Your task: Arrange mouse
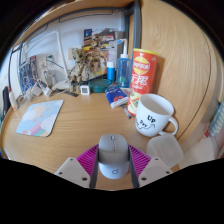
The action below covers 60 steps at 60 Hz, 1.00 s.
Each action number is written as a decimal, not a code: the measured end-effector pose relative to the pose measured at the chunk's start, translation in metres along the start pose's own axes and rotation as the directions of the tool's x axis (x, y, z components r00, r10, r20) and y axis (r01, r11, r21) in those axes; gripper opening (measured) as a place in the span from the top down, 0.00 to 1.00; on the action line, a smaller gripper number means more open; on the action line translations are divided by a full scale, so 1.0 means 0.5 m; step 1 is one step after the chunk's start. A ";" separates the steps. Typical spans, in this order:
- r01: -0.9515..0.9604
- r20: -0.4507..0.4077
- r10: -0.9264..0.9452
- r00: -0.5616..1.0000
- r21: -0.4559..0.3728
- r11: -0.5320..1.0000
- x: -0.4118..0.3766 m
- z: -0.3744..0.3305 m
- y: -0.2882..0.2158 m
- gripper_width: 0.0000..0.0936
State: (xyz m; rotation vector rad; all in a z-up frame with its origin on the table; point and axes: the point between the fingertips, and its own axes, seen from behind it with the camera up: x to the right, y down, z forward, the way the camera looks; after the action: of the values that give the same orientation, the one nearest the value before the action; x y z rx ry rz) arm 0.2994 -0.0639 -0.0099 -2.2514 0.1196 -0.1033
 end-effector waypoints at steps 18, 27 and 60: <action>-0.019 -0.017 0.018 1.000 -0.081 0.997 -0.003 -0.004 0.007 0.65; -0.005 -0.071 0.001 0.997 -0.052 0.999 -0.021 -0.042 -0.075 0.65; 0.040 0.092 -0.051 0.994 0.120 0.992 -0.602 -0.006 -0.398 0.65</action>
State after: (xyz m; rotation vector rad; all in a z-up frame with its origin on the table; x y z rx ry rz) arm 0.0106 0.0956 0.1363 -2.1367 0.0106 -0.0267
